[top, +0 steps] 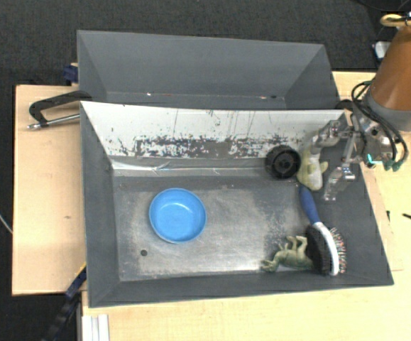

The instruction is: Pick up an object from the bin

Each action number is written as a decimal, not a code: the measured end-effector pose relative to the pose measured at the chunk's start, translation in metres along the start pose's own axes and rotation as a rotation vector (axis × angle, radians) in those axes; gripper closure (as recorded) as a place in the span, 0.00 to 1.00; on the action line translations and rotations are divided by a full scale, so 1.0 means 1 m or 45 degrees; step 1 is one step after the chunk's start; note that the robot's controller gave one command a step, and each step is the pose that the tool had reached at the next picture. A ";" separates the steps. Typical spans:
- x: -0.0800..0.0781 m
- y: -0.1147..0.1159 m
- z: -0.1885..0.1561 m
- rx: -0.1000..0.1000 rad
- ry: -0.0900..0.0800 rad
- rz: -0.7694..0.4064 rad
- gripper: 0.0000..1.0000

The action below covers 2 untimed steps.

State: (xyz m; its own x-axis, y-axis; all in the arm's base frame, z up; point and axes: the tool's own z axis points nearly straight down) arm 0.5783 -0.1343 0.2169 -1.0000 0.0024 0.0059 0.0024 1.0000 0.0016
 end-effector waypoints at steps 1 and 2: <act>-0.011 0.034 0.114 -0.003 0.001 0.024 0.00; 0.062 -0.016 0.048 0.006 -0.009 -0.018 0.00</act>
Offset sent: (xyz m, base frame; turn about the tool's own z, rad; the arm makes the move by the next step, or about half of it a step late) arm 0.0116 0.0316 -0.1102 0.0206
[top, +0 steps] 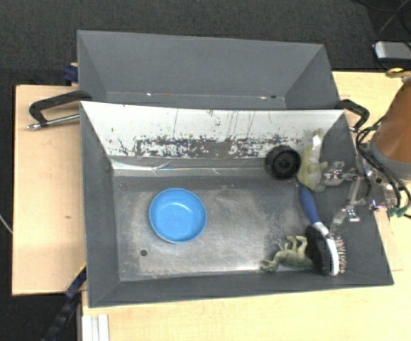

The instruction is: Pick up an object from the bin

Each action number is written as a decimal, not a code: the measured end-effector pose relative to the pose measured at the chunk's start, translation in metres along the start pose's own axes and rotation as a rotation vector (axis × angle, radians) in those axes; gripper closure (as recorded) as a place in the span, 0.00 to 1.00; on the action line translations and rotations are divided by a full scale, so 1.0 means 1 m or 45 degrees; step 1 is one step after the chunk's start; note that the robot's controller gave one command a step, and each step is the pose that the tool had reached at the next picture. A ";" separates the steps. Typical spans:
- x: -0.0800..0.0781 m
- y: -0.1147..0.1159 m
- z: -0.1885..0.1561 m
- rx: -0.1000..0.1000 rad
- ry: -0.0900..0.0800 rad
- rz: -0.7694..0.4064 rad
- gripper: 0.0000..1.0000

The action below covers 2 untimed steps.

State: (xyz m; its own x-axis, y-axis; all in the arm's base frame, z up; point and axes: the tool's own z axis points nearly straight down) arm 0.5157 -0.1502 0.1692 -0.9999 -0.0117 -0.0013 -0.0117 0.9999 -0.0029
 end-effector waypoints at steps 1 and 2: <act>-0.067 0.015 0.088 -0.004 -0.002 -0.087 0.00; -0.069 0.014 0.034 0.000 -0.012 -0.591 0.00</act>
Offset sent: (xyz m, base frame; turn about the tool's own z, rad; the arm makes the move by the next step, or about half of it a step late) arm 0.0729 0.0164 -0.0980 -0.0702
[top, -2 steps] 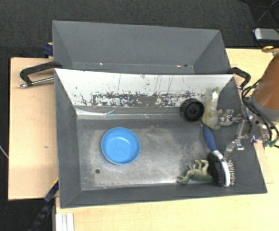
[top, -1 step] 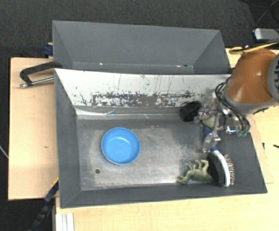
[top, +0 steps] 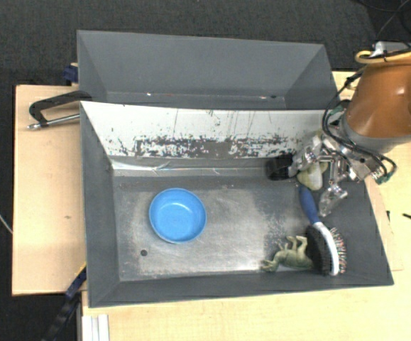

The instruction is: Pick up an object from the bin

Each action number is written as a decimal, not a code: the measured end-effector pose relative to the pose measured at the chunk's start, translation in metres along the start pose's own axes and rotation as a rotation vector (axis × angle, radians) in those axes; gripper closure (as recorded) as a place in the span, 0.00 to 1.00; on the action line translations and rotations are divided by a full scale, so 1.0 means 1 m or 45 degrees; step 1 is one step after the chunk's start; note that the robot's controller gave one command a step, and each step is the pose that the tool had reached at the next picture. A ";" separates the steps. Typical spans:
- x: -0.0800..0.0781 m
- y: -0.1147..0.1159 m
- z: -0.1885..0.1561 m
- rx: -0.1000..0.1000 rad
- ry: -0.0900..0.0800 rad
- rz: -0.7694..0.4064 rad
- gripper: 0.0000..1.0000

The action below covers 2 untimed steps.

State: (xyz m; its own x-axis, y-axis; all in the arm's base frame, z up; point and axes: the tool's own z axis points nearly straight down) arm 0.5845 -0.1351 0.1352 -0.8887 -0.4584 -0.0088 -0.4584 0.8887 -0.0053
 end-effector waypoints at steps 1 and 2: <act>0.002 -0.012 0.021 -0.005 0.003 -0.522 0.00; -0.013 -0.008 0.045 -0.025 -0.021 -1.059 0.00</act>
Offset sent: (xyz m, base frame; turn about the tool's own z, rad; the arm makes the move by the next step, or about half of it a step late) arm 0.0026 -0.0117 -0.0217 -0.4132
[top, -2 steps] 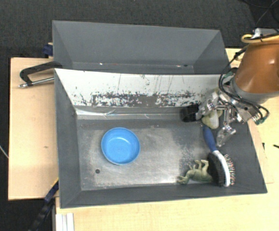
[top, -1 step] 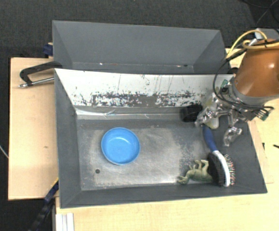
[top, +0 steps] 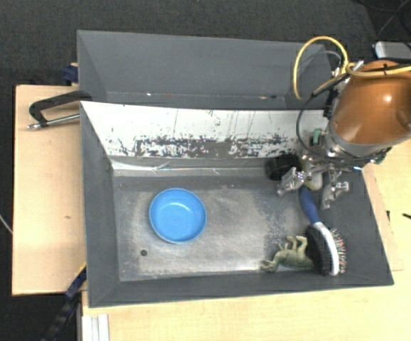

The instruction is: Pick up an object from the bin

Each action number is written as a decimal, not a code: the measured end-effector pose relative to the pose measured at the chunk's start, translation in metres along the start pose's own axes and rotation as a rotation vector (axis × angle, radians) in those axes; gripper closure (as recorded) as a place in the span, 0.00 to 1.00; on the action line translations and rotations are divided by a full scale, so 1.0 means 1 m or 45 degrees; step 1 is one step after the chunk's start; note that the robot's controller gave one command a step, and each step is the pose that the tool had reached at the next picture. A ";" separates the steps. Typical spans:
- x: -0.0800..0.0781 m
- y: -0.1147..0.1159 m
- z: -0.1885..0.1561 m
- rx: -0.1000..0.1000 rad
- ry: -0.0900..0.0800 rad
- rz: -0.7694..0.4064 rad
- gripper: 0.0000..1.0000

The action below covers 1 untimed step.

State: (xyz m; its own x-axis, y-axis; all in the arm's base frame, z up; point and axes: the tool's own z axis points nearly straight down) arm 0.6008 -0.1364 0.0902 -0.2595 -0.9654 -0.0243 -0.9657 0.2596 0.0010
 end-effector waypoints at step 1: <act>0.014 -0.001 0.001 0.004 0.027 0.007 1.00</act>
Offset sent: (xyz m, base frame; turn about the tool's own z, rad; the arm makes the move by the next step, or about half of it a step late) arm 0.0000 0.0000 0.0000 0.0000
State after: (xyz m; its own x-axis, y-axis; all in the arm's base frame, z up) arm 0.5987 -0.1500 0.0885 -0.2651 -0.9642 -0.0034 -0.9642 0.2651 -0.0018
